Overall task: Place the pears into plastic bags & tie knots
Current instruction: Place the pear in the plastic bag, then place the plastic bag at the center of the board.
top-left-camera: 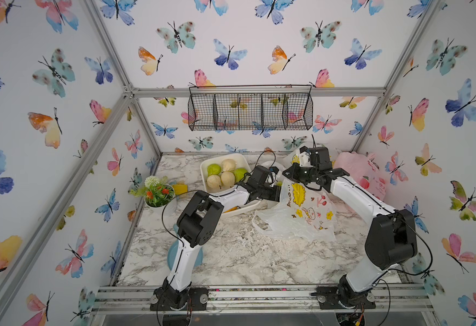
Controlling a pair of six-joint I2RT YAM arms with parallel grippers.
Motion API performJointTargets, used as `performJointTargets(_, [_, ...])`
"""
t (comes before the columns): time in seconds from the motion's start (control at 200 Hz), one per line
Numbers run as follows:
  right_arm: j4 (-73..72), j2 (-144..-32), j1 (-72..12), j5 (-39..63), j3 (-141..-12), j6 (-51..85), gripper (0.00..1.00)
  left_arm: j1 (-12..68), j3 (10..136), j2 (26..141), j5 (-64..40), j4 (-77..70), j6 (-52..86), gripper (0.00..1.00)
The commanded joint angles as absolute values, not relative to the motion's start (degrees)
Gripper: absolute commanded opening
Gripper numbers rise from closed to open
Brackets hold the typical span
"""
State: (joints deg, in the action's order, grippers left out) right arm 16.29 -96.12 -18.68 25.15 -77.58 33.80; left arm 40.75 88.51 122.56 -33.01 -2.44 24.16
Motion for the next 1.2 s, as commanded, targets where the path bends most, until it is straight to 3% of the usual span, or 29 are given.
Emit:
performJointTargets(0.0, [17.1,-95.0,-18.3,24.3,-78.9,32.9,0.06,42.1,90.0,122.0,-40.1,-4.3,21.6,0.83])
performJointTargets(0.08, [17.3,-95.1,-18.3,24.3,-79.3,32.8,0.06,41.8,89.3,120.7,-40.9,-1.3,18.0,0.98])
performJointTargets(0.14, [17.5,-95.2,-18.3,24.3,-79.9,32.6,0.06,40.8,86.9,118.6,-41.6,0.0,15.2,1.00])
performJointTargets(0.44, [17.9,-96.1,-18.1,23.6,-81.0,31.6,0.06,36.0,74.9,101.9,-42.4,3.8,15.3,0.94])
performJointTargets(0.681, [19.5,-96.1,-18.0,22.5,-80.0,29.5,0.06,29.4,63.5,86.5,-30.0,12.1,20.6,0.92])
performJointTargets(0.881, [19.4,-96.7,-18.0,23.1,-79.8,29.3,0.06,33.4,46.8,74.5,-22.1,6.5,34.8,0.93])
performJointTargets(1.021, [18.8,-97.0,-18.0,23.6,-80.1,29.7,0.06,35.3,36.3,73.6,-21.0,-5.4,42.4,0.91])
performJointTargets(1.191, [19.6,-97.2,-18.0,24.0,-80.6,29.6,0.06,36.8,34.8,80.8,-19.5,-13.4,44.6,0.87])
